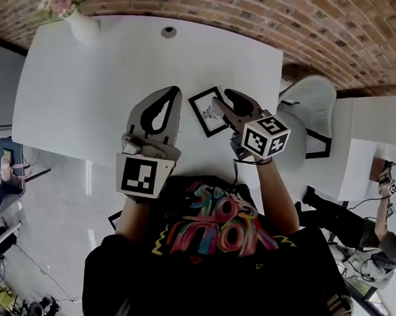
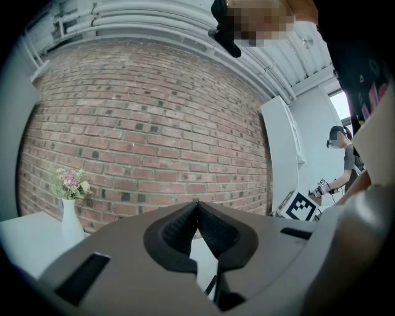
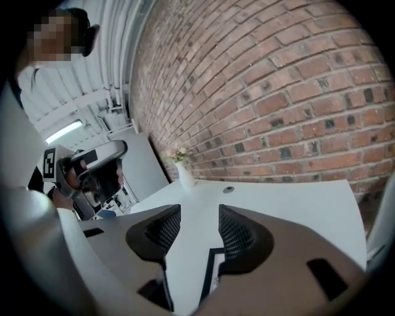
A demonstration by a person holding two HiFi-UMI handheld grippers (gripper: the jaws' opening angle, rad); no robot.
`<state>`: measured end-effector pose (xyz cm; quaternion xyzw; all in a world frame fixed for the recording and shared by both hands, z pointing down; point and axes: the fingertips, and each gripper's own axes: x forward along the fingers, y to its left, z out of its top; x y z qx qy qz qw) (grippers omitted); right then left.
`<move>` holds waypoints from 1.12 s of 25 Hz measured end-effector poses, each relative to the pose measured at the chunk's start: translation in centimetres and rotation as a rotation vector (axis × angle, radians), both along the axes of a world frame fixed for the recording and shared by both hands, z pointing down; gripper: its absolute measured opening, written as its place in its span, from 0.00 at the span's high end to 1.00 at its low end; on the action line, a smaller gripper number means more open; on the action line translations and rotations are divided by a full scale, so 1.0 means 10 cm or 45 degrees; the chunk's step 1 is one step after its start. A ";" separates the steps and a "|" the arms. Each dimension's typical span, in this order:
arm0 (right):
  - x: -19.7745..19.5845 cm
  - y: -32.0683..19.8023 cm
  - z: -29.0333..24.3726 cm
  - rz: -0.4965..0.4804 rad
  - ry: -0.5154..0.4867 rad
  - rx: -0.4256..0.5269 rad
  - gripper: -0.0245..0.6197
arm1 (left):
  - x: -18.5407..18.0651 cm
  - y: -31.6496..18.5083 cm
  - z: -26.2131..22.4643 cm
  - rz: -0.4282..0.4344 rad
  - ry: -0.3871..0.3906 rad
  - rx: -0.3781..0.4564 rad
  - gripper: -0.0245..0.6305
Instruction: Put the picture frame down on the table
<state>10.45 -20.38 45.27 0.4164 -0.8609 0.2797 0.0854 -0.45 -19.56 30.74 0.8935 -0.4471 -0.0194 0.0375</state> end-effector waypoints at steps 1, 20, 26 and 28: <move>-0.03 0.03 -0.11 -0.001 0.003 0.035 0.63 | -0.02 0.04 -0.03 0.001 -0.003 0.010 0.93; 0.05 0.64 -1.45 0.074 0.391 0.627 0.87 | 0.15 0.48 -0.33 0.112 -0.003 0.075 0.93; 0.21 0.75 -1.54 0.160 0.413 0.648 0.92 | 0.18 0.51 -0.32 0.136 -0.003 0.062 0.93; 0.25 0.75 -1.57 0.190 0.390 0.645 0.93 | 0.21 0.50 -0.33 0.143 -0.005 0.064 0.93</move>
